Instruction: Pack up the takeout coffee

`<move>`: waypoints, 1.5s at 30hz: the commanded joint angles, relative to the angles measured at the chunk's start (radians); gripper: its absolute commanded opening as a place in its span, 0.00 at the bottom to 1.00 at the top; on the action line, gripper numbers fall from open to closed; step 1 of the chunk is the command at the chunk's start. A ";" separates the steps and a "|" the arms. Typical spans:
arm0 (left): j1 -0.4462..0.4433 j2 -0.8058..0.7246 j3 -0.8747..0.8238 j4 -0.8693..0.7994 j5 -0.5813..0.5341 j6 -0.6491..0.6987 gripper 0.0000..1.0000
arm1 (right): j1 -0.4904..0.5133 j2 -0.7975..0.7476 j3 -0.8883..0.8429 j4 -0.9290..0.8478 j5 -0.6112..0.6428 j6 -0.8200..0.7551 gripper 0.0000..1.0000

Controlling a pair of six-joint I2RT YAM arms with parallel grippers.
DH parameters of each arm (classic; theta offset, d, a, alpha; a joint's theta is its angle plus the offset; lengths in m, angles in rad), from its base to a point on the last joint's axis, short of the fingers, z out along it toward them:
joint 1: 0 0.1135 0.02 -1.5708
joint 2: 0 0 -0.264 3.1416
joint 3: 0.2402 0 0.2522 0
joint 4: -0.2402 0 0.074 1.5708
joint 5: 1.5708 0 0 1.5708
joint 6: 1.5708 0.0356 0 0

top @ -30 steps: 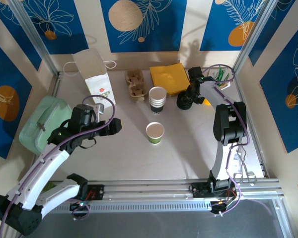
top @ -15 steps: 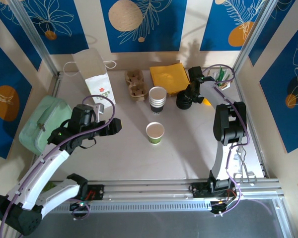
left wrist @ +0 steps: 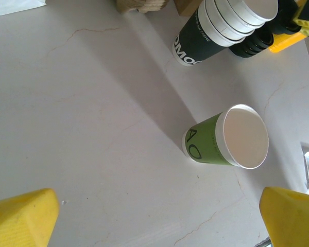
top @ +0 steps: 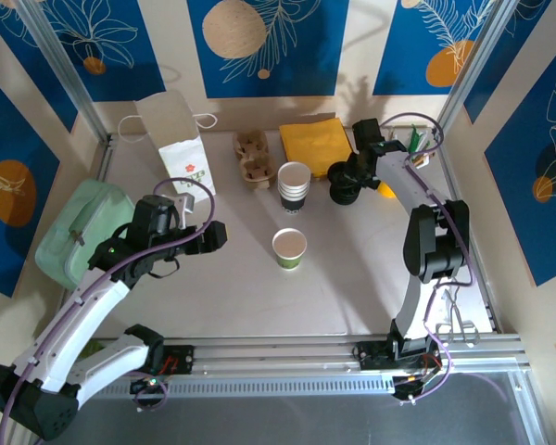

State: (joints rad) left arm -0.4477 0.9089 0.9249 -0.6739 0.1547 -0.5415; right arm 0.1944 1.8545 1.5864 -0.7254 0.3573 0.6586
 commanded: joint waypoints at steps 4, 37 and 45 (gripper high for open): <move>-0.008 -0.029 0.036 0.002 0.045 0.008 1.00 | 0.031 -0.155 -0.047 -0.048 -0.026 -0.057 0.15; -0.181 0.084 0.082 0.349 0.395 -0.313 0.80 | 0.424 -0.573 -0.322 0.031 -0.479 -0.129 0.15; -0.207 0.125 0.068 0.364 0.360 -0.354 0.68 | 0.465 -0.554 -0.317 0.040 -0.468 -0.124 0.15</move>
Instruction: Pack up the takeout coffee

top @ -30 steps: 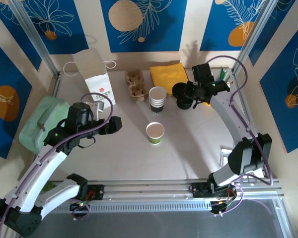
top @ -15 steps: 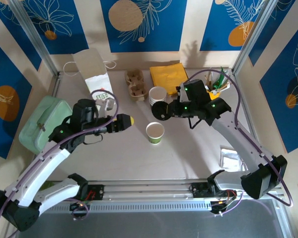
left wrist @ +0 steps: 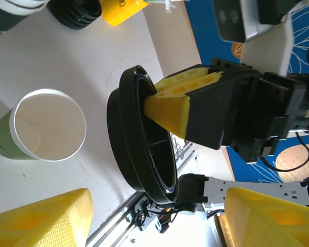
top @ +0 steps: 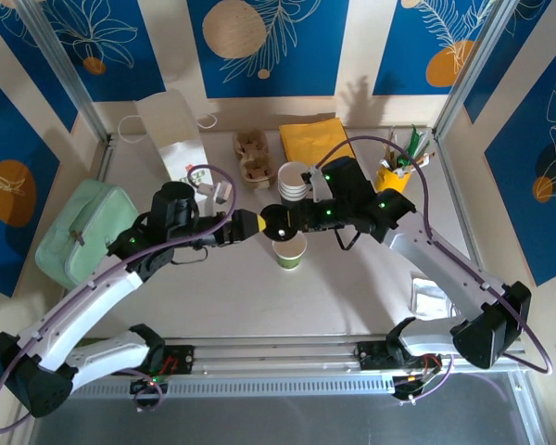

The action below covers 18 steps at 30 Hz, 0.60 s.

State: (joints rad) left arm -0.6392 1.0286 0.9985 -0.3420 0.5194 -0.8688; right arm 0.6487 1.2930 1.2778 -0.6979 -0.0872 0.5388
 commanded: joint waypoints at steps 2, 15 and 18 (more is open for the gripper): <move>-0.020 0.011 -0.006 0.031 -0.017 -0.032 0.64 | 0.017 0.014 -0.003 0.011 -0.022 -0.005 0.15; -0.031 0.036 -0.070 0.116 -0.036 -0.090 0.47 | 0.048 0.019 -0.005 0.029 0.002 -0.010 0.15; -0.031 0.040 -0.083 0.143 -0.039 -0.113 0.44 | 0.057 0.020 -0.007 0.038 0.000 -0.021 0.15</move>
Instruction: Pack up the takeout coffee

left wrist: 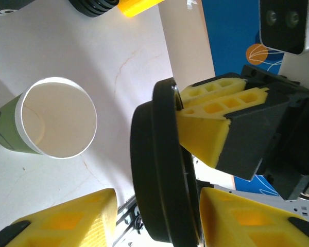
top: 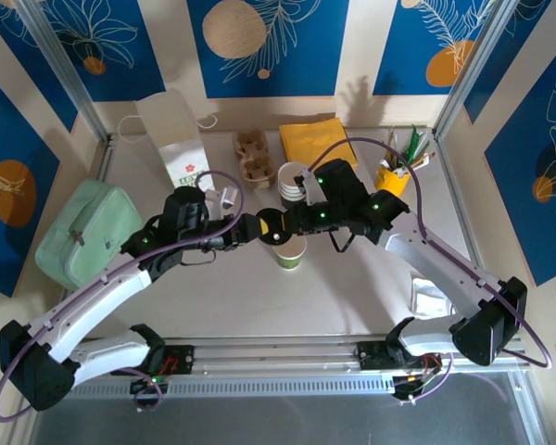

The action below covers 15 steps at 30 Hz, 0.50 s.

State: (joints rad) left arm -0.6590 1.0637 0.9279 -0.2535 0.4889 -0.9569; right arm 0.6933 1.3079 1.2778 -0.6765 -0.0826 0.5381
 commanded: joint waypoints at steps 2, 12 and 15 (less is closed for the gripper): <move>-0.012 0.007 -0.016 0.073 -0.003 -0.033 0.42 | 0.017 0.005 -0.009 0.023 -0.002 -0.027 0.15; -0.012 -0.015 -0.043 0.125 -0.007 -0.041 0.24 | 0.046 -0.061 -0.093 0.124 0.031 -0.070 0.29; -0.012 -0.017 -0.043 0.112 -0.020 -0.028 0.23 | 0.057 -0.087 -0.105 0.132 0.083 -0.067 0.41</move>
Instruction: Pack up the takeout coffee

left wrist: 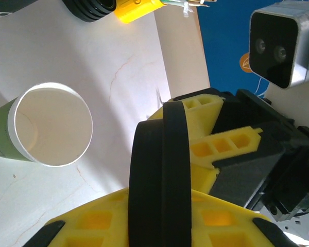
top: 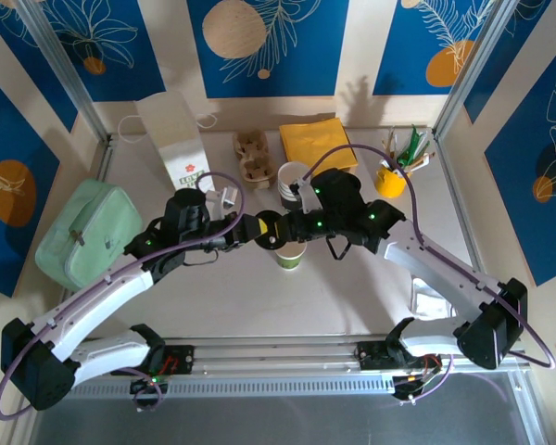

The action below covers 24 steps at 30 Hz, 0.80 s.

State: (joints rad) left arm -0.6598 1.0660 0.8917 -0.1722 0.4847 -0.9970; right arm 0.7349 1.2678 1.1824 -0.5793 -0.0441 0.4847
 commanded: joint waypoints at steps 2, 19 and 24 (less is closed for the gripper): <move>-0.011 -0.021 -0.008 0.021 -0.025 0.018 0.23 | 0.023 -0.068 -0.017 0.039 0.067 -0.025 0.44; 0.010 -0.066 0.064 -0.216 -0.092 -0.018 0.20 | 0.117 -0.458 -0.449 0.468 0.305 -0.514 0.62; 0.029 -0.094 0.061 -0.215 -0.054 -0.059 0.20 | 0.178 -0.492 -0.569 0.656 0.411 -0.799 0.66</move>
State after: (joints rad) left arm -0.6437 0.9955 0.9165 -0.3702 0.4088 -1.0241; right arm 0.9051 0.7879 0.6510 -0.0906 0.2825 -0.0975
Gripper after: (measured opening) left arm 0.216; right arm 0.657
